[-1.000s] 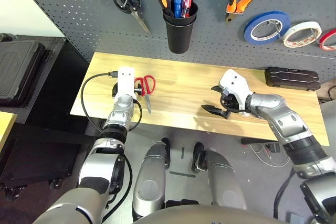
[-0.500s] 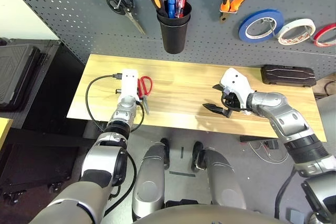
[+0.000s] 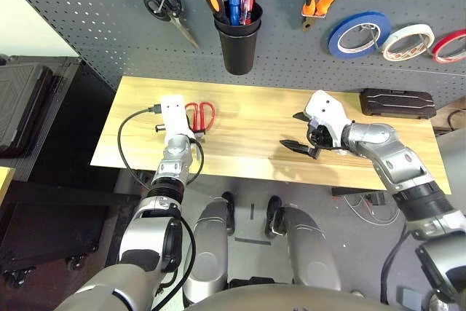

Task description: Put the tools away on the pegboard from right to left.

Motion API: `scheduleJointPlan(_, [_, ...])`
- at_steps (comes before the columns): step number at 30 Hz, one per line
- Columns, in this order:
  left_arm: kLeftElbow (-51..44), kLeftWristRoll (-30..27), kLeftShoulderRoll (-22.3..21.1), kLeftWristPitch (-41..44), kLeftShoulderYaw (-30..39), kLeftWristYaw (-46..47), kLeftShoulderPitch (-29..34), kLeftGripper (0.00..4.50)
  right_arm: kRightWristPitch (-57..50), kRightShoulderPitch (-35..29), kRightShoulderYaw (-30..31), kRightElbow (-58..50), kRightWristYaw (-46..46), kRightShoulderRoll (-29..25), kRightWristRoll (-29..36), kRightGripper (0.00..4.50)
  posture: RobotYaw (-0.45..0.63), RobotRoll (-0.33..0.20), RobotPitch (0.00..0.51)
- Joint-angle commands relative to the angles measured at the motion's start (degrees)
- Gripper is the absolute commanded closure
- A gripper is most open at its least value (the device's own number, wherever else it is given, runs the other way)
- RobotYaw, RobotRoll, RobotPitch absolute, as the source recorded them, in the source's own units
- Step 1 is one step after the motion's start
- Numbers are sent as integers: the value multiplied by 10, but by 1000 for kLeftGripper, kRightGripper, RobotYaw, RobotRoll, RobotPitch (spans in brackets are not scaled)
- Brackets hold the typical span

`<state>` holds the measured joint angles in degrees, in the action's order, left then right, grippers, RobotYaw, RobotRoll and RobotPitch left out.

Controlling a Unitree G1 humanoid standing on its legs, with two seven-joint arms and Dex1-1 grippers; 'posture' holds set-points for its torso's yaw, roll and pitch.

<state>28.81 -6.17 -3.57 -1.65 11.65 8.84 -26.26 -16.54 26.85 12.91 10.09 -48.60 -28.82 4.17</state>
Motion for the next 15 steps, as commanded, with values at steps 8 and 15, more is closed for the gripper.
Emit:
scheduleJointPlan(8, [-353,-60,33,64,35,25,120,4478,82,25,-29,84,-26,7,17,0,316,0,220])
scheduleJointPlan(15, [-468,-97,27,117,61,41,108,4478,116,37,-43,119,-35,10,22,0,345,0,210])
